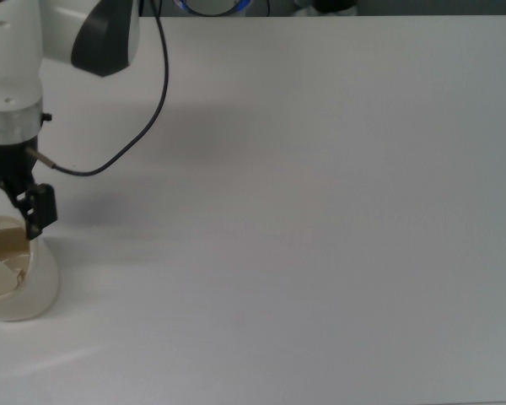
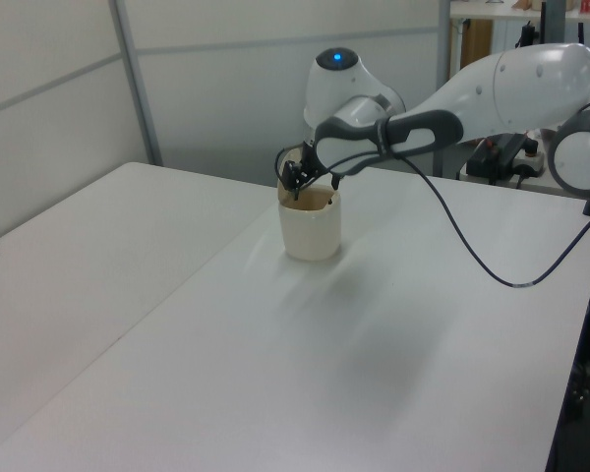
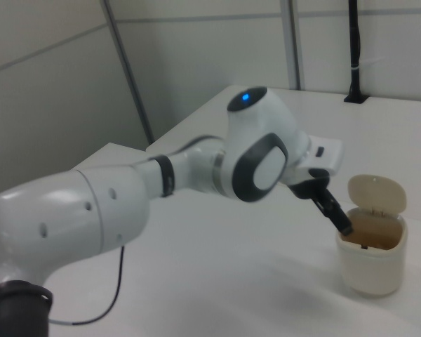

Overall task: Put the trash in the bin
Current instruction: 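Raise the open gripper up out of the bin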

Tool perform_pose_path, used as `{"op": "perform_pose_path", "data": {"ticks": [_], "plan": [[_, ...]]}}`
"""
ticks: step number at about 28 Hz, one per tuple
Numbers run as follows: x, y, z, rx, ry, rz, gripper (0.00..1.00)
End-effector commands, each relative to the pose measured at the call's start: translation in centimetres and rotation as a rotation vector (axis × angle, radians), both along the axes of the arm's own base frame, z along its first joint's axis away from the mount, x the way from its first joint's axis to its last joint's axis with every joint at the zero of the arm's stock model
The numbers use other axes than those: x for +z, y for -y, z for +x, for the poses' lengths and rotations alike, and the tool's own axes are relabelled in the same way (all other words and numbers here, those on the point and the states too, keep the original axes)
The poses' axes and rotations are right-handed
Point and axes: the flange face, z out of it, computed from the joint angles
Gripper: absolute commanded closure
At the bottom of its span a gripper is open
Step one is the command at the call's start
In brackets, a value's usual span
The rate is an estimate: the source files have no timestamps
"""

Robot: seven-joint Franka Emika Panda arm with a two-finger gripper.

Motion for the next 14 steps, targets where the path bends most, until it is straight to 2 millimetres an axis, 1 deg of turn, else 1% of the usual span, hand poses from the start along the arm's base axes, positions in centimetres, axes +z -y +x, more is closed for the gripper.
{"op": "perform_pose_path", "data": {"ticks": [1,2,4,6,7,11,12,14], "plan": [[3.3,-1.3,-2.0,0.079,-0.091,0.040,0.00],[4.5,-2.6,-2.6,0.121,-0.121,0.050,0.00],[5.4,-3.7,-3.2,0.161,-0.161,0.060,0.00],[6.1,-4.8,-3.9,0.205,-0.206,0.070,0.00],[6.5,-6.1,-4.5,0.250,-0.253,0.083,0.00],[7.3,-8.7,-5.6,0.332,-0.333,0.099,0.00],[7.6,-10.0,-6.0,0.371,-0.365,0.107,0.00],[8.2,-11.0,-6.5,0.401,-0.389,0.109,0.00]]}}
